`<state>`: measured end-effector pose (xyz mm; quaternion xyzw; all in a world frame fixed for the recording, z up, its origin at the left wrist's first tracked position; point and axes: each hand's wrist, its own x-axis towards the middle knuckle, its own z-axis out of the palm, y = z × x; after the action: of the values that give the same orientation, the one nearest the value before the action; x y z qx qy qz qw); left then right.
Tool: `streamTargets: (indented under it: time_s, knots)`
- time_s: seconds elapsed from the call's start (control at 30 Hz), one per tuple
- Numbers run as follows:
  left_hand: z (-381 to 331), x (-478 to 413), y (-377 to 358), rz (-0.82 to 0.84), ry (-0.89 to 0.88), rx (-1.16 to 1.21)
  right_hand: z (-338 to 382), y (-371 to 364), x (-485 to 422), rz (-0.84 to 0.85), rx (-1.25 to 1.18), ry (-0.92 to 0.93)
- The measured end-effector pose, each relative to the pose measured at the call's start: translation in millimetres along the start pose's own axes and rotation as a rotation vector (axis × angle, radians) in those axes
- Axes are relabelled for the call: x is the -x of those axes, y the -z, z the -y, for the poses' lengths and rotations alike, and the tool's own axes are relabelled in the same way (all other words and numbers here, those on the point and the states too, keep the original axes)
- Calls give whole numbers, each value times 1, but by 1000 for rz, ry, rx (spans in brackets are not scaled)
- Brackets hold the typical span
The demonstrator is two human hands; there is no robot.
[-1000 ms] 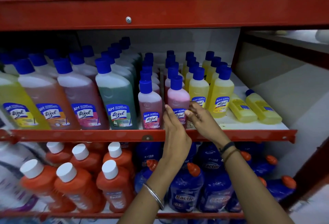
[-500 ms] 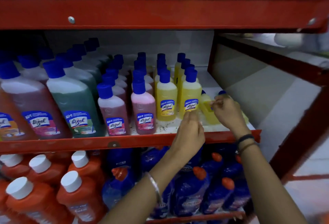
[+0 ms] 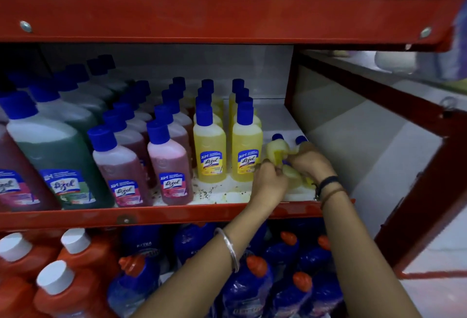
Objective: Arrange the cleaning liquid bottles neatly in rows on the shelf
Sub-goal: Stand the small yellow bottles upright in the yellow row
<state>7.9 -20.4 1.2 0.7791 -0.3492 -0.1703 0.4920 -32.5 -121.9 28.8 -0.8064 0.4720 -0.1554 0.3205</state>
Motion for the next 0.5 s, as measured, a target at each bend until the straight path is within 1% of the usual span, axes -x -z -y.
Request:
streamTargets:
  time_s: [0.13, 0.2, 0.27, 0.37, 0.5]
  knots:
    - [3, 12, 11, -8, -149, 102, -10, 16, 7, 23, -265, 5]
    - [8, 20, 16, -6, -212, 135, -10, 25, 26, 91, -456, 39]
    - [17, 27, 21, 4, -239, 142, -9, 29, 46, 146, -550, 92]
    - [30, 39, 32, 13, -268, 133, -6, 27, 72, 179, -649, 182]
    - [43, 54, 60, -66, -372, 88, 11, 9, 90, 162, -619, 357]
